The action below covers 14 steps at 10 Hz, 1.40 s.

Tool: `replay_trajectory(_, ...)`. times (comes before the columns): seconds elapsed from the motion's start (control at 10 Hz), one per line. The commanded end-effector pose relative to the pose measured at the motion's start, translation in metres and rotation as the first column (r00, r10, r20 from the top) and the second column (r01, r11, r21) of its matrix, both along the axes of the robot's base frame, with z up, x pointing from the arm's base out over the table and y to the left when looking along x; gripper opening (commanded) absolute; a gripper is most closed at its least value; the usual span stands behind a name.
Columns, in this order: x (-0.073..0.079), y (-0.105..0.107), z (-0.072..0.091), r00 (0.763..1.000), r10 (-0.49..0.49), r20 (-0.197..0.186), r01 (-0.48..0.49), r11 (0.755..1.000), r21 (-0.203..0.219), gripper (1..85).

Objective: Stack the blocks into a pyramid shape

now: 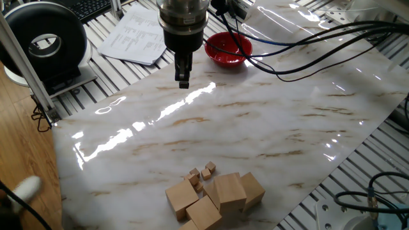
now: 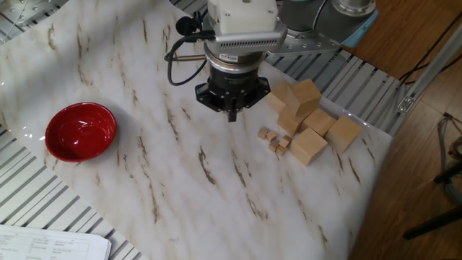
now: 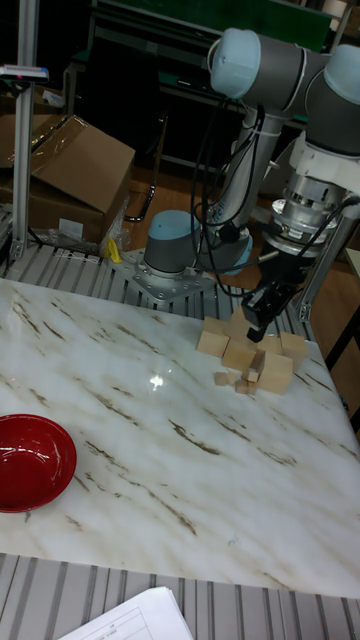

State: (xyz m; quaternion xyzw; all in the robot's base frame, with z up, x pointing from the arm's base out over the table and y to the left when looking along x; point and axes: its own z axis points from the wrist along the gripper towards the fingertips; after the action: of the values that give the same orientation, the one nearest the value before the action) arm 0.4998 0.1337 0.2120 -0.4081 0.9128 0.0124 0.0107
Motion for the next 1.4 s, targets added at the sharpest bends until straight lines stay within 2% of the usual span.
replay_trajectory(0.0, -0.007, 0.010, 0.002, 1.000, -0.004, -0.029, 0.005, 0.999, 0.038, 1.0)
replay_trajectory(0.1, -0.012, 0.010, 0.002, 0.998, -0.030, -0.047, 0.032, 0.999, 0.038, 1.0)
replay_trajectory(0.4, -0.017, 0.007, 0.002, 0.996, -0.054, -0.070, 0.056, 0.998, 0.026, 1.0)
replay_trajectory(1.0, -0.012, 0.000, 0.004, 0.998, -0.049, -0.046, 0.049, 0.999, -0.001, 1.0)
replay_trajectory(1.3, -0.028, 0.008, 0.013, 0.997, -0.065, -0.052, 0.064, 0.998, -0.013, 1.0)
